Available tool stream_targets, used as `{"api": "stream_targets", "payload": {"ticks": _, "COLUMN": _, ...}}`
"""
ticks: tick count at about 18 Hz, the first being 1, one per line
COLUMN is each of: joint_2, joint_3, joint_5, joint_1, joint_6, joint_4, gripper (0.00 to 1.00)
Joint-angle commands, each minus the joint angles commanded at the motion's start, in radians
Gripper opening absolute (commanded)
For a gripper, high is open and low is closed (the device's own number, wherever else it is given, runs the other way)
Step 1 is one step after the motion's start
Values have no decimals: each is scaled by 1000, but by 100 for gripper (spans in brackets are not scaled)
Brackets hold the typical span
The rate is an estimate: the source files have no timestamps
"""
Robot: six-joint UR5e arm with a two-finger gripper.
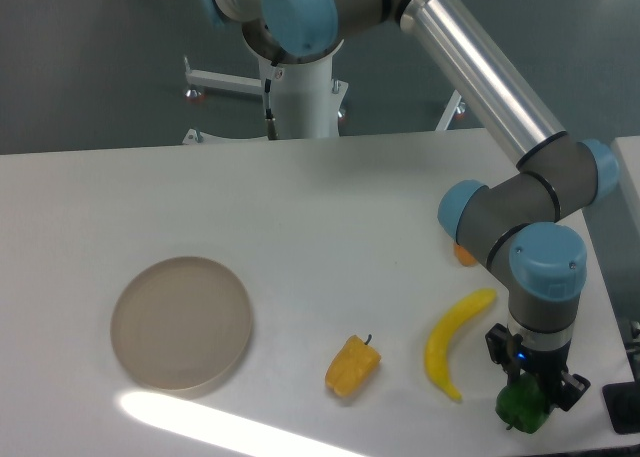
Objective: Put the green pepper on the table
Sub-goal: 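Carry the held green pepper with the gripper toward the table center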
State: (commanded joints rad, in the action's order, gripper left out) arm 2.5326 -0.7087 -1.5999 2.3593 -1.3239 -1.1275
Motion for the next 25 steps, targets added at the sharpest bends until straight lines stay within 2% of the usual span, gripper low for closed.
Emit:
{"api": "stream_targets", "payload": {"ticks": 4, "joint_2": -11, "joint_3": -11, "joint_5": -3, "joint_1": -8, "joint_6": 8, "joint_4": 0, "gripper": 37}}
{"api": "stream_targets", "payload": {"ticks": 6, "joint_2": -35, "joint_3": -34, "joint_5": -5, "joint_1": -18, "joint_6": 11, "joint_4": -6, "gripper": 37}}
{"api": "stream_targets", "payload": {"ticks": 10, "joint_2": -141, "joint_3": -156, "joint_5": -5, "joint_1": -21, "joint_6": 9, "joint_4": -29, "gripper": 37}}
{"api": "stream_targets", "payload": {"ticks": 13, "joint_2": -225, "joint_3": -228, "joint_5": -5, "joint_1": -21, "joint_6": 6, "joint_4": -102, "gripper": 37}}
{"api": "stream_targets", "payload": {"ticks": 15, "joint_2": -288, "joint_3": -303, "joint_5": -5, "joint_1": -29, "joint_6": -3, "joint_4": -135, "gripper": 37}}
{"api": "stream_targets", "payload": {"ticks": 21, "joint_2": -463, "joint_3": -558, "joint_5": 2, "joint_1": -60, "joint_6": -3, "joint_4": -133, "gripper": 37}}
{"api": "stream_targets", "payload": {"ticks": 25, "joint_2": -554, "joint_3": -704, "joint_5": 89, "joint_1": -74, "joint_6": 50, "joint_4": -127, "gripper": 37}}
